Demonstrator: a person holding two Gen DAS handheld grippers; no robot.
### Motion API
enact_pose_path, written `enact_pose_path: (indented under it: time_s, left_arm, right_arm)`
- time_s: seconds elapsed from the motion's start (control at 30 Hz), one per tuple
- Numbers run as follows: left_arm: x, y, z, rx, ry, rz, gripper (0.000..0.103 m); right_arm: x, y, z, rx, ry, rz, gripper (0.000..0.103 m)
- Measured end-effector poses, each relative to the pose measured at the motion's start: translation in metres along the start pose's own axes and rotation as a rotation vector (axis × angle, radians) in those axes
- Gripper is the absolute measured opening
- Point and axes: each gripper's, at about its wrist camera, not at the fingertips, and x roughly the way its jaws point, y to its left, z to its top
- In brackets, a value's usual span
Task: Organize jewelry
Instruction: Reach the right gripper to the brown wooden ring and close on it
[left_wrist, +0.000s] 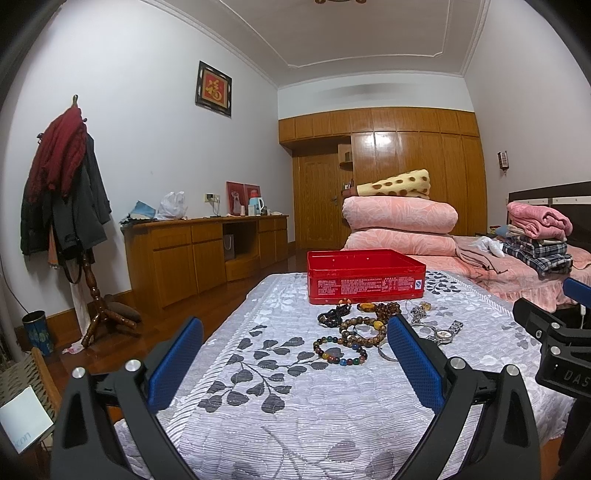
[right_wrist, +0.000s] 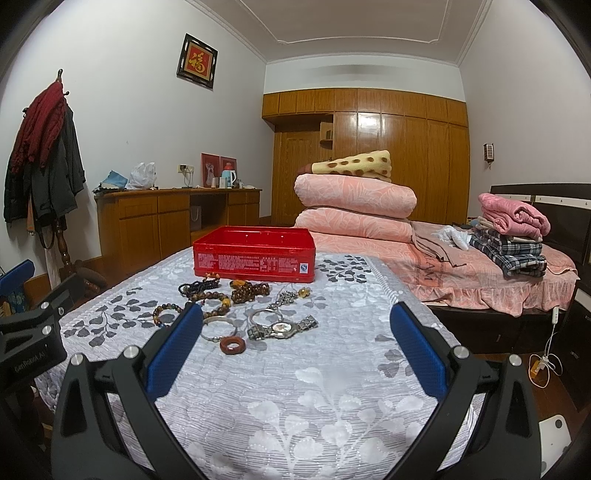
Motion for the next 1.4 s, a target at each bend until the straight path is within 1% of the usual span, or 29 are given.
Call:
enact_pose_path:
  time_s: [0.27, 0.33, 0.37, 0.4, 0.5, 0.63, 0.73, 0.77, 0.8, 0.83, 0.9, 1.0, 1.07, 1.17, 1.23, 1.3, 1.37, 1.4]
  left_arm:
    - [0.004, 0.004, -0.004, -0.006, 0.014, 0.002, 0.097]
    - [0.012, 0.003, -0.006, 0.000, 0.035, 0.012, 0.097]
    - [0.015, 0.003, -0.007, 0.009, 0.054, 0.023, 0.097]
    - [0.022, 0.005, -0.009, 0.011, 0.092, 0.020, 0.097]
    - [0.037, 0.012, -0.015, -0.022, 0.173, 0.005, 0.097]
    - [0.051, 0.017, -0.019, -0.015, 0.245, 0.008, 0.097]
    - [0.062, 0.018, -0.020, -0.014, 0.276, 0.000, 0.097]
    - [0.065, 0.018, -0.020, -0.015, 0.286, -0.007, 0.097]
    - [0.069, 0.017, -0.020, -0.017, 0.298, -0.014, 0.097]
    - [0.074, 0.017, -0.020, -0.017, 0.311, -0.020, 0.097]
    - [0.083, 0.016, -0.020, -0.018, 0.339, -0.032, 0.097]
    - [0.097, 0.017, -0.020, -0.019, 0.385, -0.045, 0.095]
    - [0.105, 0.018, -0.020, -0.014, 0.416, -0.048, 0.092]
    - [0.118, 0.020, -0.020, -0.021, 0.464, -0.073, 0.089]
    - [0.123, 0.021, -0.019, -0.017, 0.478, -0.075, 0.089]
    - [0.129, 0.022, -0.019, -0.014, 0.486, -0.080, 0.089]
    - [0.134, 0.022, -0.018, -0.017, 0.495, -0.086, 0.089]
    - [0.137, 0.022, -0.019, -0.017, 0.503, -0.090, 0.089]
  right_arm:
    - [0.003, -0.003, 0.000, 0.001, 0.020, 0.004, 0.098]
    - [0.011, 0.002, -0.003, 0.000, 0.036, 0.006, 0.098]
    - [0.013, 0.002, -0.004, 0.002, 0.047, 0.011, 0.098]
    - [0.014, 0.003, -0.004, 0.004, 0.059, 0.018, 0.098]
    - [0.025, 0.005, -0.007, 0.000, 0.111, 0.033, 0.098]
    - [0.044, 0.006, -0.011, 0.019, 0.196, 0.077, 0.097]
    - [0.059, 0.009, -0.014, 0.030, 0.255, 0.113, 0.088]
    - [0.067, 0.011, -0.015, 0.030, 0.284, 0.128, 0.079]
    - [0.074, 0.012, -0.016, 0.032, 0.307, 0.139, 0.076]
    - [0.082, 0.014, -0.017, 0.038, 0.336, 0.151, 0.074]
    - [0.098, 0.018, -0.020, 0.056, 0.397, 0.174, 0.066]
    - [0.118, 0.024, -0.024, 0.062, 0.475, 0.205, 0.060]
    - [0.130, 0.031, -0.026, 0.042, 0.523, 0.202, 0.056]
    - [0.140, 0.037, -0.025, 0.024, 0.557, 0.203, 0.053]
    - [0.145, 0.041, -0.023, 0.008, 0.572, 0.200, 0.050]
    - [0.150, 0.043, -0.021, 0.001, 0.585, 0.209, 0.040]
    - [0.154, 0.046, -0.021, -0.013, 0.591, 0.215, 0.036]
    - [0.155, 0.048, -0.020, -0.025, 0.589, 0.216, 0.030]
